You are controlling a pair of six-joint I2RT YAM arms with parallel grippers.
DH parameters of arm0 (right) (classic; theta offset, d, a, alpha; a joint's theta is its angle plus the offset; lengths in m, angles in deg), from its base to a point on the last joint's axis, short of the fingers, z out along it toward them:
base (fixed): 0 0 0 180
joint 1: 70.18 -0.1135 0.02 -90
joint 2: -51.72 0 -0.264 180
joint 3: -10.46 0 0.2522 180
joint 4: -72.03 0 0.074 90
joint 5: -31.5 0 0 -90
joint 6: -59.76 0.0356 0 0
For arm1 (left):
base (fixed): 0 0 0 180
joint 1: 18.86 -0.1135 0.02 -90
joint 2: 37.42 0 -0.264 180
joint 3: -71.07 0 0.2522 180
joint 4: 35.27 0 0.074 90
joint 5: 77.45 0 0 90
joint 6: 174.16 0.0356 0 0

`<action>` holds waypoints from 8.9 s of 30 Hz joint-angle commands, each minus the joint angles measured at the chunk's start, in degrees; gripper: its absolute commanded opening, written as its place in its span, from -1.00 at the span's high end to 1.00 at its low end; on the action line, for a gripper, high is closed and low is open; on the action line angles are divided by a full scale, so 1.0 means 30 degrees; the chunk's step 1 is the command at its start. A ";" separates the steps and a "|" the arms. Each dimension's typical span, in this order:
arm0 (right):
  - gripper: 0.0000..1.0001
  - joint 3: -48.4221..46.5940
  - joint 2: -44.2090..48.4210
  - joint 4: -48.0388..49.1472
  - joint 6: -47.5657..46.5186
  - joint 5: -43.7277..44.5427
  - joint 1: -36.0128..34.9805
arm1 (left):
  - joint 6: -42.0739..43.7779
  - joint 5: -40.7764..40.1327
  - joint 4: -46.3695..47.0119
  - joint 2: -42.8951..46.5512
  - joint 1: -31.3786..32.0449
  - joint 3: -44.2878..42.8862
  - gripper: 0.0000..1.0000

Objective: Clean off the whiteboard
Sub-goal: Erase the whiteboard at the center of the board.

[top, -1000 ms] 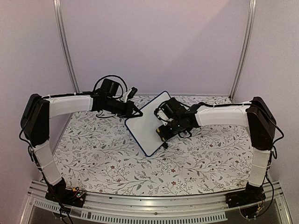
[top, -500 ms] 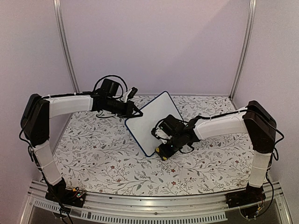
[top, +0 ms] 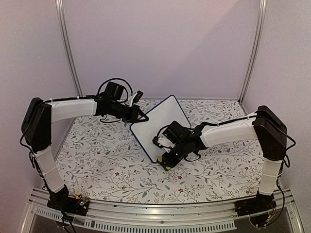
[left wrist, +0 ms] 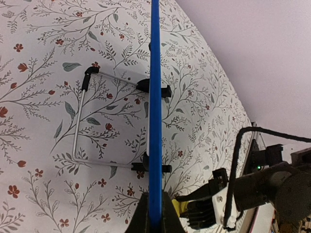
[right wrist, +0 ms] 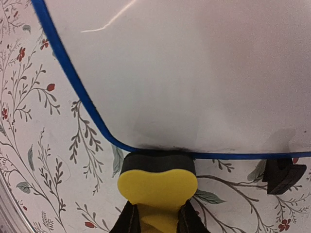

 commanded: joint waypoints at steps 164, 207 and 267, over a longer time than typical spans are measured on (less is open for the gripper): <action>0.60 -0.3796 -0.1291 -0.3732 -0.0718 0.3520 0.3295 | 0.0623 -0.0153 -0.1032 -0.0110 0.0649 -0.0166 1.00; 0.60 -0.4141 -0.0819 -0.2955 -0.0846 0.2870 0.3640 | 0.0601 -0.0055 -0.1076 -0.0260 0.0680 -0.0198 1.00; 0.60 -0.3793 -0.1531 -0.3984 -0.0638 0.6533 0.2786 | 0.0671 -0.0347 -0.1184 -0.0301 0.0673 -0.0199 1.00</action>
